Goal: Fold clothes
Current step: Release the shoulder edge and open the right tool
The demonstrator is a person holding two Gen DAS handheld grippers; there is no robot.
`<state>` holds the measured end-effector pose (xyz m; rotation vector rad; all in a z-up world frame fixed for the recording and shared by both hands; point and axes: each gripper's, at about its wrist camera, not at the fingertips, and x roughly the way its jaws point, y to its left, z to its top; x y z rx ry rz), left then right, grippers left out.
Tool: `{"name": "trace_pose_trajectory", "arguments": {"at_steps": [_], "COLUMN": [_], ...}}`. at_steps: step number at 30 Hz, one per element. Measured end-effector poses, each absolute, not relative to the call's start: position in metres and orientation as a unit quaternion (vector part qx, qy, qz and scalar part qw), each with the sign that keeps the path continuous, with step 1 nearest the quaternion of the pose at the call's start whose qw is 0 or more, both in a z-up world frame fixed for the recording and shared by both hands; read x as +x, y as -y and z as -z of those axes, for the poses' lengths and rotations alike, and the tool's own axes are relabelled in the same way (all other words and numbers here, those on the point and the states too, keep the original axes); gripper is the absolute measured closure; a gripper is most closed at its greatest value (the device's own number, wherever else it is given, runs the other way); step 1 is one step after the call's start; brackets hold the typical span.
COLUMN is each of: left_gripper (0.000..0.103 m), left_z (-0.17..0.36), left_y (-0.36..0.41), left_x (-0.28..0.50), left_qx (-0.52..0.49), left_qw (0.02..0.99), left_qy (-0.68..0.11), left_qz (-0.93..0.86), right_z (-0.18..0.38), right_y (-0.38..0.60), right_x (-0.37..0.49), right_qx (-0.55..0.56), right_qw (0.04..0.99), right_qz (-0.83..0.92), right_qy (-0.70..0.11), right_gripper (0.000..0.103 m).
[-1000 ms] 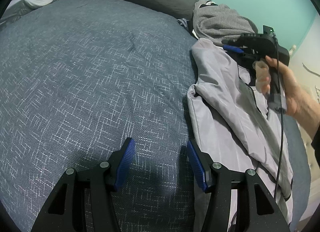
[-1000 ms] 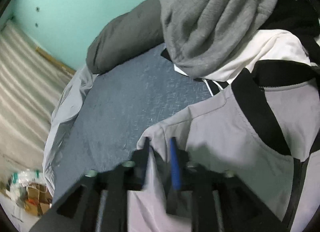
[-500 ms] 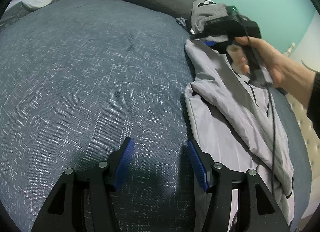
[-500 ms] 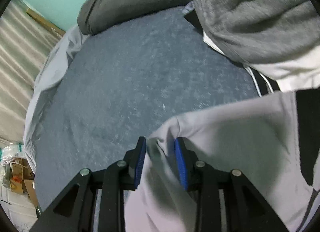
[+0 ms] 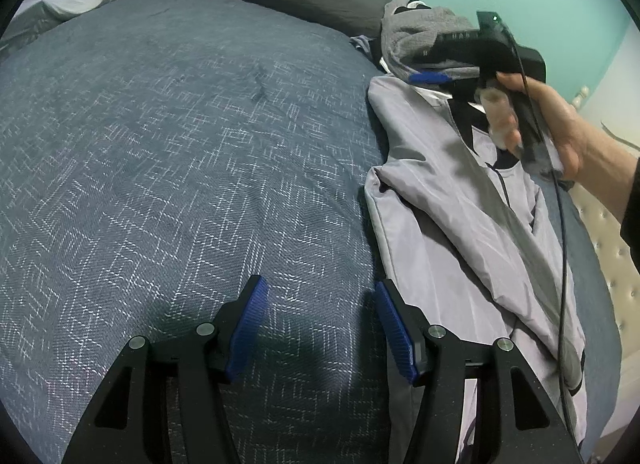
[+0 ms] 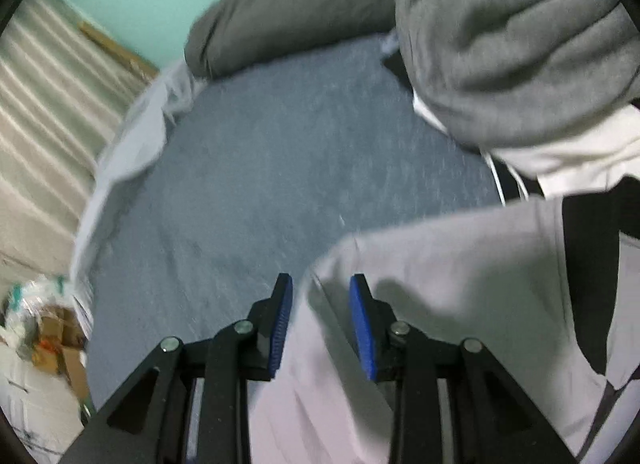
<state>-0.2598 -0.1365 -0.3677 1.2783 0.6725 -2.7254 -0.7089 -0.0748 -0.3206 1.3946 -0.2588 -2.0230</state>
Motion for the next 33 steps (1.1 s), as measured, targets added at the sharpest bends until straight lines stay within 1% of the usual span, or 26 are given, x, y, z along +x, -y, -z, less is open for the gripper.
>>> {"name": "trace_pose_trajectory", "arguments": {"at_steps": [2,6,10,11,13,15,18,21,25,26,27,28,33], "left_gripper": [0.042,0.042,0.042,0.042,0.042,0.042,0.042,0.042,0.042,0.042,0.042,0.042,0.042], "left_z": [0.368,0.368,0.368,0.368,0.368,0.368,0.369,0.368,0.368,0.368,0.368,0.368,0.369], "left_y": [0.137,0.134,0.135,0.136,0.136,0.137,0.138,0.140,0.142,0.143,0.143,0.144,0.137], "left_x": [-0.260,-0.260,-0.258,-0.257,-0.256,-0.255,-0.253,-0.253,-0.252,-0.252,-0.251,-0.251,-0.251], "left_qx": [0.415,0.414,0.414,0.414,0.414,0.414,0.413,0.413,0.413,0.413,0.413,0.413,0.413], "left_qw": [0.029,0.031,0.030,0.030,0.029,0.029,0.028,0.028,0.028,0.028,0.028,0.028,0.027], "left_qy": [-0.216,-0.217,-0.217,-0.217,-0.217,-0.217,-0.219,-0.220,-0.221,-0.222,-0.222,-0.222,-0.223], "left_qz": [0.883,0.883,0.884,0.884,0.884,0.884,0.883,0.883,0.883,0.883,0.883,0.883,0.883], "right_z": [0.332,0.343,0.331,0.326,0.316,0.306,0.297,0.310,0.326,0.329,0.330,0.326,0.303], "right_y": [0.078,0.102,0.097,0.096,0.096,0.092,0.083,0.072,0.075,0.076,0.075,0.073,0.056], "right_x": [-0.706,-0.707,-0.709,-0.709,-0.709,-0.706,-0.707,-0.713,-0.703,-0.700,-0.697,-0.691,-0.663], "right_qx": [0.551,0.552,0.518,0.508,0.490,0.472,0.464,0.499,0.525,0.525,0.521,0.503,0.412], "right_qw": [0.329,0.336,0.349,0.357,0.373,0.383,0.357,0.342,0.337,0.340,0.343,0.351,0.390], "right_qz": [0.762,0.759,0.774,0.775,0.778,0.784,0.803,0.786,0.779,0.778,0.780,0.788,0.821], "right_qy": [0.090,0.078,0.104,0.113,0.129,0.128,0.114,0.126,0.065,0.058,0.058,0.057,0.071], "right_gripper": [0.072,0.072,0.072,0.074,0.079,0.079,0.079,0.079,0.079,0.081,0.096,0.100,0.102]}}
